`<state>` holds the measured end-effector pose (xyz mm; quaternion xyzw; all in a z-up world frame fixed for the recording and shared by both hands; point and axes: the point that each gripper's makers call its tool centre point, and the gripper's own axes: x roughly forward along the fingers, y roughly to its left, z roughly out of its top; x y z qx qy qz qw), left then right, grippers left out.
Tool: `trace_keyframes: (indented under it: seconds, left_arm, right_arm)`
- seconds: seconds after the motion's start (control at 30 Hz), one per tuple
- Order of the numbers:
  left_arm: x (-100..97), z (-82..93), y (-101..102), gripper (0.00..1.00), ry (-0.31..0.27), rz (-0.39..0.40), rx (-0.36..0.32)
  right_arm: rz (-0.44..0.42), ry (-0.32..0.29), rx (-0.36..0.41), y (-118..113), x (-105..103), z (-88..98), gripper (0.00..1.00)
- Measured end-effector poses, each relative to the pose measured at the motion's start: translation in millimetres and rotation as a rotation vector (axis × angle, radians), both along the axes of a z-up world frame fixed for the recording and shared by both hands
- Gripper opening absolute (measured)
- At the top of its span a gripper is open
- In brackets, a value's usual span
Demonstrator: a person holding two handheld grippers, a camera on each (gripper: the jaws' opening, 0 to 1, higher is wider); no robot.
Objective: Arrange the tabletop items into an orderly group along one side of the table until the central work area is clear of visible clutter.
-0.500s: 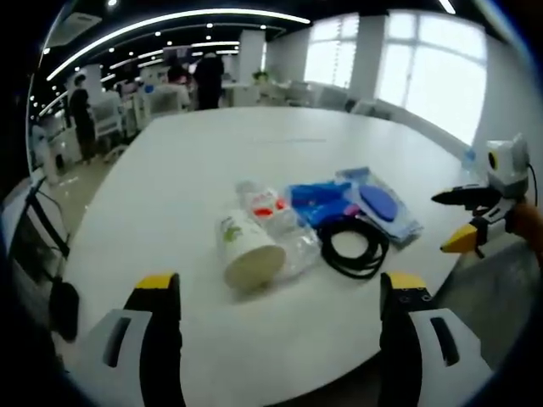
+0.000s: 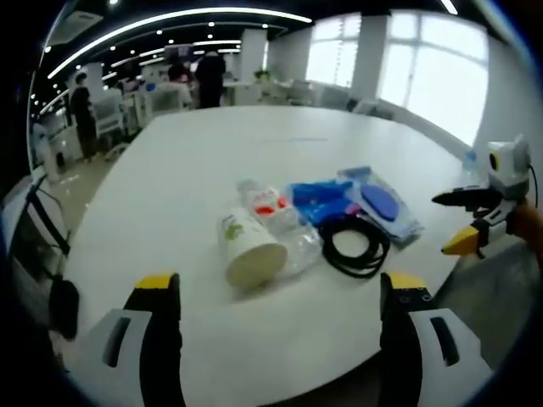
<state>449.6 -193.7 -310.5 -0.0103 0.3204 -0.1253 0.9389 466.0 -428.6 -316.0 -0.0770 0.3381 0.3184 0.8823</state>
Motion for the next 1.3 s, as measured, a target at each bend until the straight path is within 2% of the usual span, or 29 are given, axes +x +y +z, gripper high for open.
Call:
trace_keyframes:
  seconds: [1.3]
  left_arm:
    - [-4.0, -7.0, -2.2, 0.93, 0.040, -0.012, 0.000]
  right_arm:
    - [0.020, 0.021, -0.009, 2.3, -3.6, -4.9, 0.95]
